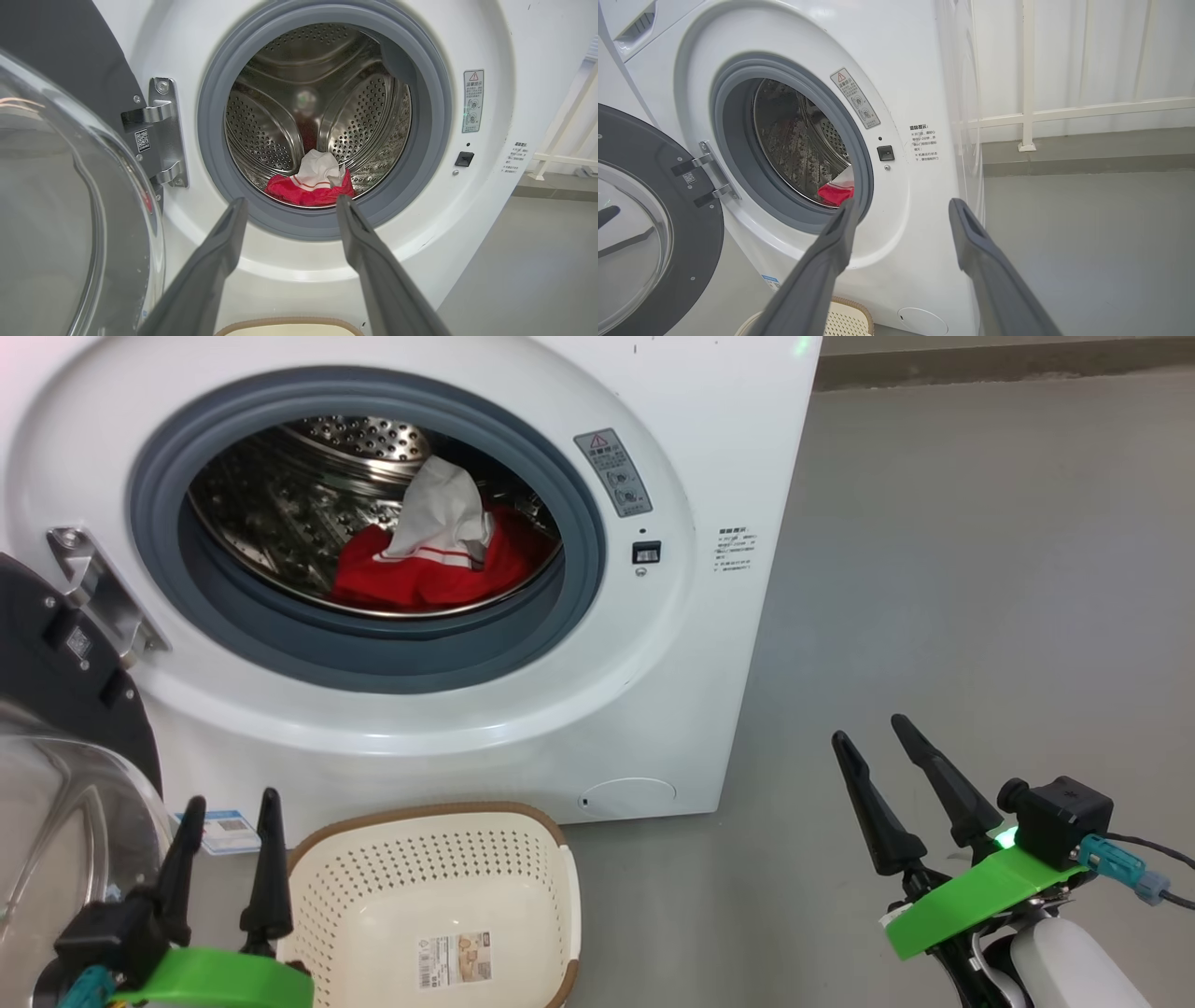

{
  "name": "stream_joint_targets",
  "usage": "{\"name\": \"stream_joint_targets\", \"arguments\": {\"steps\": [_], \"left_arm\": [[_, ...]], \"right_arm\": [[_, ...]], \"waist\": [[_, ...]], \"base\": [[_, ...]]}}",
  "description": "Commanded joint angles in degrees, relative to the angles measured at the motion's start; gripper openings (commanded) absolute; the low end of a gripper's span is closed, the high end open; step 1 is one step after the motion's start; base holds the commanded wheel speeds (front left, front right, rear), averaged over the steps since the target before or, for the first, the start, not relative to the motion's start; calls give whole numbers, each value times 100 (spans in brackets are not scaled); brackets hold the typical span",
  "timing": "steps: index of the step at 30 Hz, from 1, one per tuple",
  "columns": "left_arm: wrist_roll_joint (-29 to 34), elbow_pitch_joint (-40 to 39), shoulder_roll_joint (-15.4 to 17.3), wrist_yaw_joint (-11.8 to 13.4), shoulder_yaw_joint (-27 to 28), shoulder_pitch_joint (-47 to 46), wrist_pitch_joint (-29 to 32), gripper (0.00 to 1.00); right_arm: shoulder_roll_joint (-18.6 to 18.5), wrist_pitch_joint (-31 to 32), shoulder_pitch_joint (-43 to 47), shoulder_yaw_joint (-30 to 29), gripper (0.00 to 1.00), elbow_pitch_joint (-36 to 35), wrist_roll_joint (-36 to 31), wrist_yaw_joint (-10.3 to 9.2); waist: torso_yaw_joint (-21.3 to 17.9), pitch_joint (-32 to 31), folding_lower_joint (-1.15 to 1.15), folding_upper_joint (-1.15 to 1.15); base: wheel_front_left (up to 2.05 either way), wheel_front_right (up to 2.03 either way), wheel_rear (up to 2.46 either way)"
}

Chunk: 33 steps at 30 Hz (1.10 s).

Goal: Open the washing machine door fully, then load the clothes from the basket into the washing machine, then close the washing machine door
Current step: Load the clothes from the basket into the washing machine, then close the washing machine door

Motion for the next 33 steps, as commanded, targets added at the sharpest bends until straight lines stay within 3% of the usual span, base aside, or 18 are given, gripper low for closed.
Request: {"name": "stream_joint_targets", "arguments": {"steps": [1, 11, 33], "left_arm": [[-15, -244, 104, 71, 209, -16, 14, 100], [52, -759, 95, 191, 102, 473, 36, 100], [71, -849, 128, 281, 93, 574, -36, 100]], "right_arm": [[-41, -27, 42, 86, 100, -143, 66, 9], [-72, -27, 163, 10, 100, -142, 24, 9], [-118, -27, 145, 11, 100, -129, 7, 9]], "waist": [[8, -14, 0, 0], [54, -101, 0, 0], [43, -114, 0, 0]], "base": [[0, 0, 0], [0, 0, 0], [0, 0, 0]]}}
